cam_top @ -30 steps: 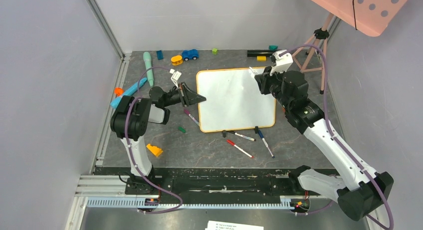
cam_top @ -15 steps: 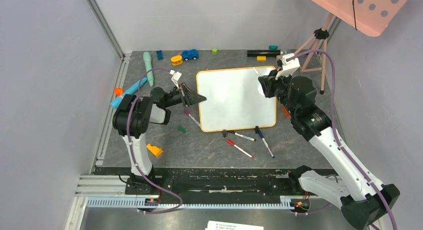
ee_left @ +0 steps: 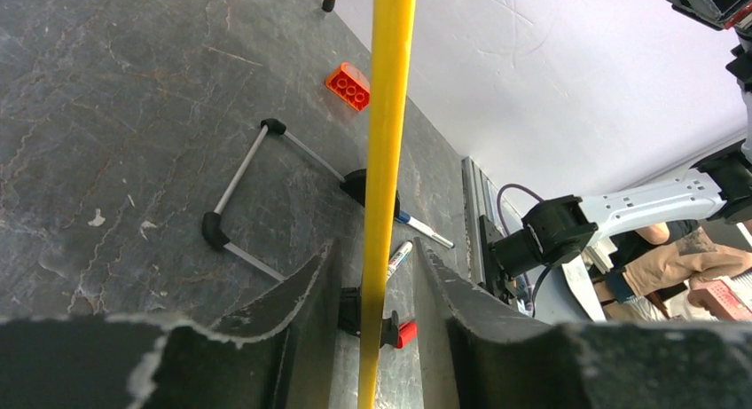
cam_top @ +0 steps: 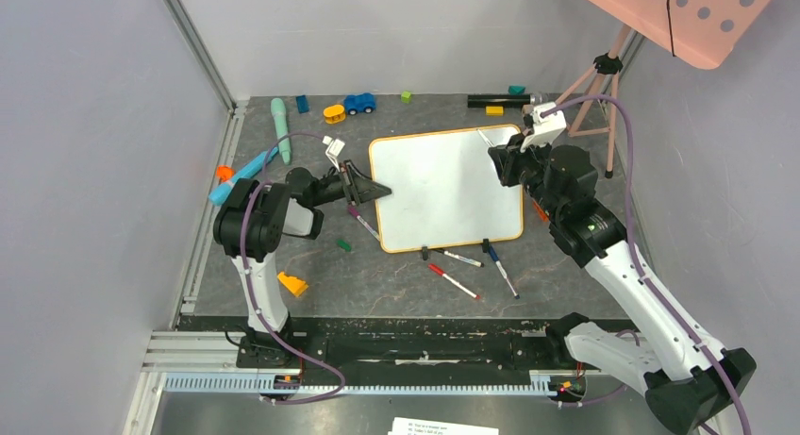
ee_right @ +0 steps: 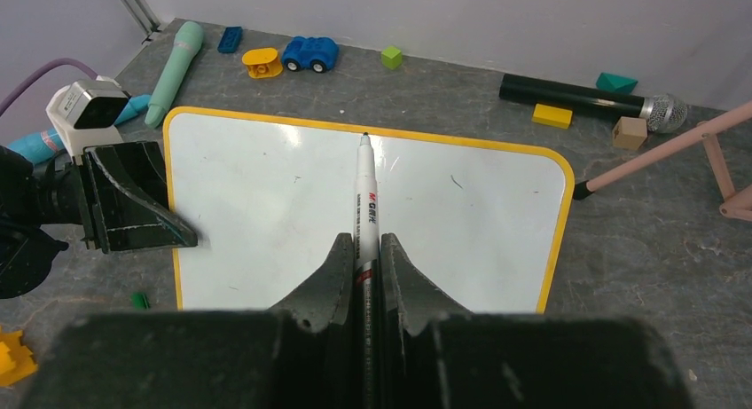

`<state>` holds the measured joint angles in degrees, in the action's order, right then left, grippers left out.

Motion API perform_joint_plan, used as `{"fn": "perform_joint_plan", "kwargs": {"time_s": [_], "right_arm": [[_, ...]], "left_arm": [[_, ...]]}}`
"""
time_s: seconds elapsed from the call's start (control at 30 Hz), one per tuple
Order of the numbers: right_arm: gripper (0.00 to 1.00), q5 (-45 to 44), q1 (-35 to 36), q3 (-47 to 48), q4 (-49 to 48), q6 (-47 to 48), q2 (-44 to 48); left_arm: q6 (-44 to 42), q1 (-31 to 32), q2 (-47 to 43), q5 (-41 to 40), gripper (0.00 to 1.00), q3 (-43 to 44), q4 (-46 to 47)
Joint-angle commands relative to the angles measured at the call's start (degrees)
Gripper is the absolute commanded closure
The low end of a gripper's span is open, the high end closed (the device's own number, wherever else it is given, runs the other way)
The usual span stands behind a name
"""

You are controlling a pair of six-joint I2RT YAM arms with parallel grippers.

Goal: Write a sentence on the whiteboard

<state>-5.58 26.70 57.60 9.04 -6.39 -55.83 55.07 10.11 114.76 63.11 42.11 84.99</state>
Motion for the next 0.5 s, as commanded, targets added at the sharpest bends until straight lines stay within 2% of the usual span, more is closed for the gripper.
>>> {"fn": "perform_joint_plan", "kwargs": {"time_s": [0.0, 0.07, 0.1, 0.37, 0.47], "right_arm": [[1.00, 0.5, -0.3, -0.6, -0.1, -0.5, 1.7], [1.00, 0.5, -0.2, -1.0, 0.0, -0.7, 2.2], [1.00, 0.4, -0.2, -1.3, 0.0, -0.9, 2.5], [1.00, 0.5, -0.2, -2.1, 0.4, -1.5, 3.5], [1.00, 0.6, -0.3, -2.2, 0.6, -1.4, 3.5]], "left_arm": [[-0.4, 0.2, -1.4, 0.6, 0.55, -1.2, 4.2], [-0.2, 0.2, -1.4, 0.7, 0.11, -1.3, 4.2], [-0.1, 0.2, -1.4, 0.7, 0.01, -1.3, 4.2], [-1.2, 0.0, -3.5, -0.1, 0.03, -4.0, 4.2], [-1.5, -0.2, -4.0, -0.6, 0.10, -5.0, 4.2]]}}
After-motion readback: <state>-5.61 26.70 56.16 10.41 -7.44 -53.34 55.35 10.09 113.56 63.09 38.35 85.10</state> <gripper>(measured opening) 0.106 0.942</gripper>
